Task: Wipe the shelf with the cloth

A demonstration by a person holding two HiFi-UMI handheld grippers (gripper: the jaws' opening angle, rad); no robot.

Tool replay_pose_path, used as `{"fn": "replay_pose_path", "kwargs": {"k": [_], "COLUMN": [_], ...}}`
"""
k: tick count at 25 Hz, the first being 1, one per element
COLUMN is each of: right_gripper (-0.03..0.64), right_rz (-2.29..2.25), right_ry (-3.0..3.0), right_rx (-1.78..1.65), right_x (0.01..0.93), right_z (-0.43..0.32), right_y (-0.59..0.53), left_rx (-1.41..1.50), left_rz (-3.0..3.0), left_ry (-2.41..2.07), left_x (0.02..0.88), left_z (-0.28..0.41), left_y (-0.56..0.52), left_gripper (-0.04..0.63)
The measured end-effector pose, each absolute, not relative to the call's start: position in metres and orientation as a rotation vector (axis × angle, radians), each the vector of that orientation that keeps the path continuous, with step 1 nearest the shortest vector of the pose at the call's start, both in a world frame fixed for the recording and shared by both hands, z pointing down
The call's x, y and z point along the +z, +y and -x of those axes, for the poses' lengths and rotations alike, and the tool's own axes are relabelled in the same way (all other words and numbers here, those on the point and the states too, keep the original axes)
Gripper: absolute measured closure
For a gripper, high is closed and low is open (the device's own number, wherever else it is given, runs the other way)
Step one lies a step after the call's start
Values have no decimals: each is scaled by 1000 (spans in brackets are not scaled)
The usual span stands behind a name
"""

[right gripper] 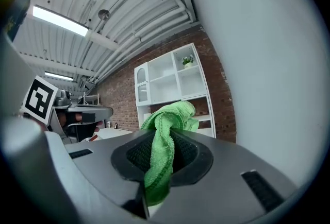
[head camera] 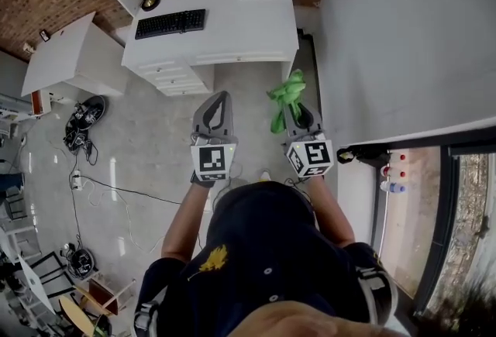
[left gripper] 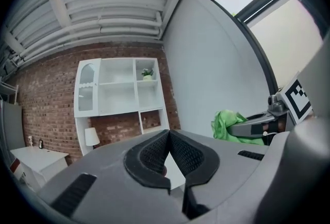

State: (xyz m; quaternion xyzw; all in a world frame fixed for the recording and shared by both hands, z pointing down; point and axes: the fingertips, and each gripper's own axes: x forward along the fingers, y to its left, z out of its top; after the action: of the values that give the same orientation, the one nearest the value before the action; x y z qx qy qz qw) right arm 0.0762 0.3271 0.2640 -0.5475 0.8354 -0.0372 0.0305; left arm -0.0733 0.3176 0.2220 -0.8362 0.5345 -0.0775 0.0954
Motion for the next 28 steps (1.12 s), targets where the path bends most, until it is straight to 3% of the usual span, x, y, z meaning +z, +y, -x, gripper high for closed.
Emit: {"fn": "replay_pose_path", "kwargs": {"k": [7, 15, 28], "right_gripper": [569, 569, 569], "right_rz": [1716, 1668, 1828], "right_ry": [2571, 2659, 2548], "right_rx": [-133, -228, -366], "right_x": [274, 300, 315], "right_z": [-101, -80, -118], "right_y": [309, 298, 189], "left_rx": [-229, -289, -233], "left_rz": [2486, 2539, 2627], "left_ry": [1559, 1577, 1550], "left_x": [223, 246, 264], "left_z": [54, 52, 34], "left_y": [297, 277, 139], "left_gripper": [577, 577, 577]}}
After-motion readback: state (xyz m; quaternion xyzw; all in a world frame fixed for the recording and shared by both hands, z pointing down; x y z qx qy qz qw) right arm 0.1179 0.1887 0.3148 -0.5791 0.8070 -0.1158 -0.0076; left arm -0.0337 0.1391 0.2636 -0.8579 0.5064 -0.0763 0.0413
